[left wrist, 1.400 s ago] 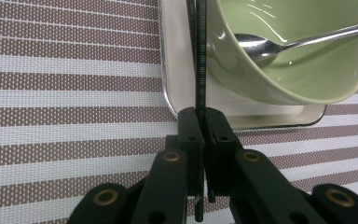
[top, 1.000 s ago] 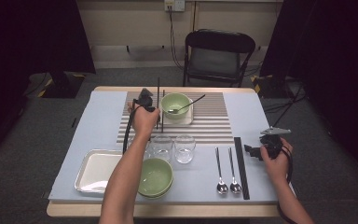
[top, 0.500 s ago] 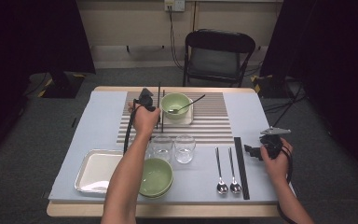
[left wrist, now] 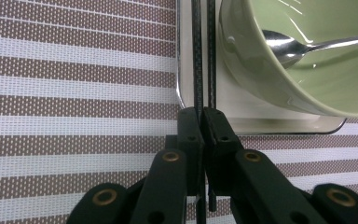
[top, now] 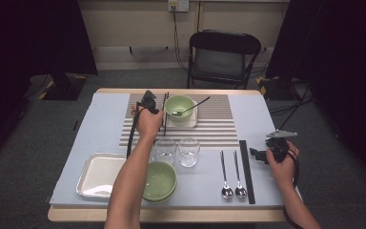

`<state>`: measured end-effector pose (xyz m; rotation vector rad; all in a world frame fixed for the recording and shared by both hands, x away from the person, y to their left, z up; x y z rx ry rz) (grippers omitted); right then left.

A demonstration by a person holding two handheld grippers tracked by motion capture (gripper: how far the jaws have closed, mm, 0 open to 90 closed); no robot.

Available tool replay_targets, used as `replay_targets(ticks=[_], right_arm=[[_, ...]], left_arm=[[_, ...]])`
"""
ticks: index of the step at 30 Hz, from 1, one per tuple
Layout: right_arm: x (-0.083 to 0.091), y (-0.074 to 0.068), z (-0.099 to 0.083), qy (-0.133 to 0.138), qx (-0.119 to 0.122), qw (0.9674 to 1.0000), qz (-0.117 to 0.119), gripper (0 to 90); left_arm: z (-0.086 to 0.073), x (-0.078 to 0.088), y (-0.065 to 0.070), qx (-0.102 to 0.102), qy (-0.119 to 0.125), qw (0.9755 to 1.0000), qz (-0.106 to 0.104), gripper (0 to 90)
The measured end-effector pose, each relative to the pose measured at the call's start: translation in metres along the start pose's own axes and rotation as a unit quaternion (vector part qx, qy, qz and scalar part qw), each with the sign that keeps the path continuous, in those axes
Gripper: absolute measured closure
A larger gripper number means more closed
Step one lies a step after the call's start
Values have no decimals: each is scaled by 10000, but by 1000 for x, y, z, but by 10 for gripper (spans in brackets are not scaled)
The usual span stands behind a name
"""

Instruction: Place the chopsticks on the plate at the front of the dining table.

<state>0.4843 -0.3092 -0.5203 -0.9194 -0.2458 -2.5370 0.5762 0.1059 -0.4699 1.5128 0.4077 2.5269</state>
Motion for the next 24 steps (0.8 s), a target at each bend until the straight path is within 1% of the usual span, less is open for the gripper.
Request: replay_targets(ticks=[4,6,7,9,13,15,16,19,20,21,23,24], right_arm=[[0,0,0,1,0,10000,2,162],[0,0,0,2,0,10000,0,162],[0,0,0,2,0,10000,2,162],[0,0,0,1,-2,10000,2,163],[0,0,0,2,1,10000,1,162],[0,0,0,2,2,10000,1,162],[0,0,0,2,0,10000,2,163],[0,0,0,3,1,10000,0,163],[0,0,0,3,2,10000,-1,163],[0,0,0,3,2,10000,-1,163],[0,0,0,3,3,10000,1,162],[0,0,0,3,3,10000,-1,162]], left_arm=[[-1,-1,0,-5,-93,9999,-49,860],[-1,-1,0,-61,-154,9999,-12,861],[-1,-2,0,-51,-133,9999,-36,861],[0,-2,0,-19,-113,9999,-21,860],[0,-3,-1,8,-151,9999,-57,854],[0,-3,-2,-50,-205,9997,-112,840],[0,-3,-1,-1,-169,9998,-81,839],[0,-4,-1,-3,-189,9998,-81,821],[0,-4,-1,-76,-204,9998,-39,808],[1,-3,-2,-205,-202,9996,13,814],[3,-2,2,-185,-167,9997,50,825],[4,-1,4,-271,-180,9995,63,823]])
Point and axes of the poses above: each handheld gripper's, and its own axes: x roughly backward along the jaws, z roughly out of its top, y roughly to its right, the point moved 6 cm from there along -x, roughly forward along the jaws, and after that the axes turned 3 degrees about y, right-handed, at the moved point
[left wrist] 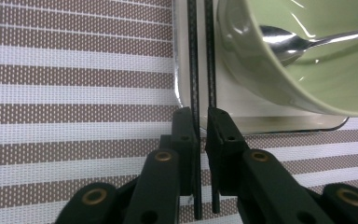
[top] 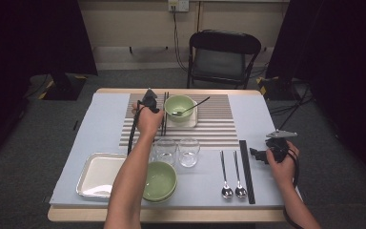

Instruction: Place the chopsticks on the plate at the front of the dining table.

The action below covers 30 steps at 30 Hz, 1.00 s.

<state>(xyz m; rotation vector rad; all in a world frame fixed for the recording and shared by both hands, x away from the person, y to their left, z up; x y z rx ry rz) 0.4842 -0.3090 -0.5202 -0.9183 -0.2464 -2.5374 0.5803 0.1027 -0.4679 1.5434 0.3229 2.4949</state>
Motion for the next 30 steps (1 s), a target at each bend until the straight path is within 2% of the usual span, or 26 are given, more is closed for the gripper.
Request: replay_targets(ticks=[6,14,18,19,21,23,30], right_arm=[[0,0,0,3,4,10000,-5,163],[0,0,0,1,3,10000,-2,163],[0,0,0,0,0,10000,-1,163],[0,0,0,1,1,10000,-3,163],[0,0,0,2,1,10000,-5,163],[0,0,0,-2,-4,10000,-10,163],[0,0,0,1,0,10000,-2,163]], left_arm=[[-2,-6,0,-134,-127,9995,241,815],[-2,-8,-1,-23,-184,9997,149,841],[-2,-9,-1,-56,-236,9996,152,855],[-3,-9,1,17,-231,9996,138,858],[-3,-9,0,-46,-280,9995,152,860],[-3,-10,1,22,-254,9996,124,864],[-2,-11,1,7,-259,9996,109,866]])
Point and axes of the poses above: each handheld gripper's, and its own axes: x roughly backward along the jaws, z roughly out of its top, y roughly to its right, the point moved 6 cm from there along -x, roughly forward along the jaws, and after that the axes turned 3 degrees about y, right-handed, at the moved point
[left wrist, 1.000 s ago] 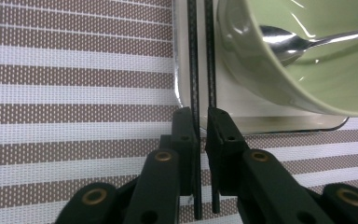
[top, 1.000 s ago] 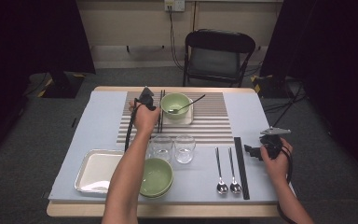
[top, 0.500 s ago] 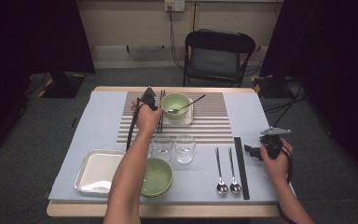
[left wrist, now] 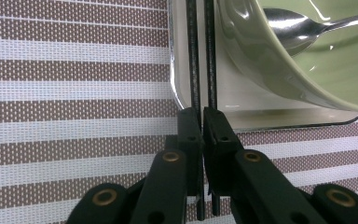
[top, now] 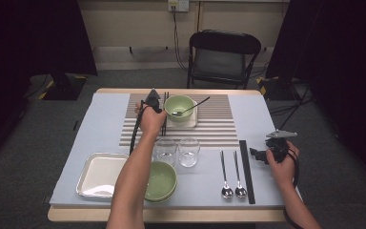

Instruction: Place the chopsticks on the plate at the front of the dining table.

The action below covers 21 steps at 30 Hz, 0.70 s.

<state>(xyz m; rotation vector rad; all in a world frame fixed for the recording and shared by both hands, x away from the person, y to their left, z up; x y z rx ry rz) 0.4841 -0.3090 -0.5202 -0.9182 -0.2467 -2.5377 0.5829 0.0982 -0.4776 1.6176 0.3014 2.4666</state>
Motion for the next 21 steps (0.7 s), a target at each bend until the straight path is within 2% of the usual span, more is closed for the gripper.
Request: replay_targets(ticks=[21], right_arm=[[0,0,0,1,1,10000,-2,163]], left_arm=[[0,0,1,-55,14,10000,7,868]])
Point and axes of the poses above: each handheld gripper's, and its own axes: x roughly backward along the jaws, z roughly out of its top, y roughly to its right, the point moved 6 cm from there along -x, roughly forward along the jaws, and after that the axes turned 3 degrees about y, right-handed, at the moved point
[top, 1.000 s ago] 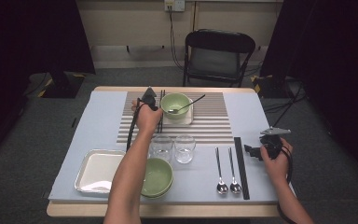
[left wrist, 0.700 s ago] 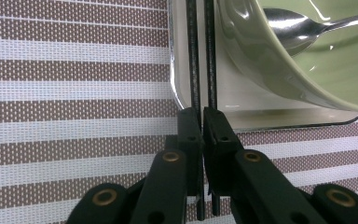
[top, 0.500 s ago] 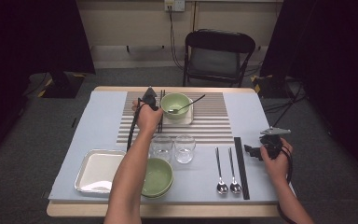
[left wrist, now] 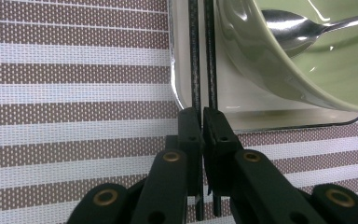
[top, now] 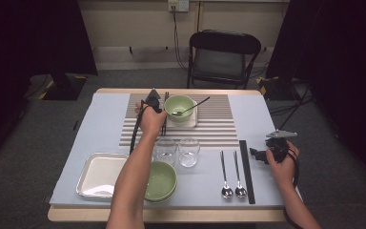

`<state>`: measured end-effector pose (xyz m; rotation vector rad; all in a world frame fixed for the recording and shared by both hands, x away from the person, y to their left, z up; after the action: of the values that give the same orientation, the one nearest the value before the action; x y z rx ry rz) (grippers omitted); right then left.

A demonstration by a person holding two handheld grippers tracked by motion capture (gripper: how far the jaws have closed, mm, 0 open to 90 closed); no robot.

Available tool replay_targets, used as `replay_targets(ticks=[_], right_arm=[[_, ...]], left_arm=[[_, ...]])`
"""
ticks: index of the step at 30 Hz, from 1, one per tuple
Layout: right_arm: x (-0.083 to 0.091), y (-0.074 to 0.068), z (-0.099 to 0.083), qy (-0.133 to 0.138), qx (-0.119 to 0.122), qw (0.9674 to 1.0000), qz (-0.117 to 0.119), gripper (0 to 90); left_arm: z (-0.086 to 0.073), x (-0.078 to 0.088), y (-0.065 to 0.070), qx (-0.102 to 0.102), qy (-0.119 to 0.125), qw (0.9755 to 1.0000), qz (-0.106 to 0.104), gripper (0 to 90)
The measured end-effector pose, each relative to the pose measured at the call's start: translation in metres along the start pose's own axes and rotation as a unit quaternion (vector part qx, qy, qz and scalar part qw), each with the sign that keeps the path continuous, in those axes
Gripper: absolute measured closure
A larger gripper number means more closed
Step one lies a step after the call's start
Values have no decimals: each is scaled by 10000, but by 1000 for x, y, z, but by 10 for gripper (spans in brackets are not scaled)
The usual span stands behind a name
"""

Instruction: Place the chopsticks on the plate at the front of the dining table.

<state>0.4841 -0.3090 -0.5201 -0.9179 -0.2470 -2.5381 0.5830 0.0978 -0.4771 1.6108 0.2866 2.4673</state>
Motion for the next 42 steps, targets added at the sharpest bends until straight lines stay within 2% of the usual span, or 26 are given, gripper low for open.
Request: replay_targets(ticks=[2,13,16,17,19,21,24,26,28,32,39,42], right_arm=[[0,0,0,-2,0,10000,3,163],[0,0,0,-1,2,10000,2,163],[0,0,0,0,2,10000,0,163],[0,0,0,-1,0,10000,3,163],[0,0,0,-1,1,10000,2,163],[0,0,0,0,0,10000,3,163],[0,0,0,2,4,10000,-2,163],[0,0,0,1,3,10000,-2,163],[0,0,0,2,5,10000,-4,163],[0,0,0,-1,1,10000,2,163],[0,0,0,0,2,10000,-1,163],[0,0,0,2,4,10000,-3,163]], left_arm=[[0,0,-1,-82,-11,10000,26,869],[0,1,0,-54,-16,10000,29,869],[1,1,1,-138,33,9998,103,872],[2,2,2,-146,80,9999,24,897],[2,2,3,-230,29,9997,70,900],[2,2,4,-159,31,9998,89,900],[2,2,3,-133,40,9998,174,825],[1,2,2,-181,-44,9998,116,818],[2,2,4,-173,41,9998,63,783],[2,1,6,-162,18,9999,11,745],[-1,-3,6,-196,-136,9997,45,773],[-1,-3,6,-191,-122,9997,46,792]])
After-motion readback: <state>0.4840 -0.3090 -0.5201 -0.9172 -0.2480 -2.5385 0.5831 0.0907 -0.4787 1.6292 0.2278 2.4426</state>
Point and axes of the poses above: each handheld gripper's, and its own axes: x roughly backward along the jaws, z roughly out of its top, y roughly to its right, the point moved 6 cm from there along -x, roughly forward along the jaws, and after that the axes turned 3 degrees about y, right-handed, at the moved point
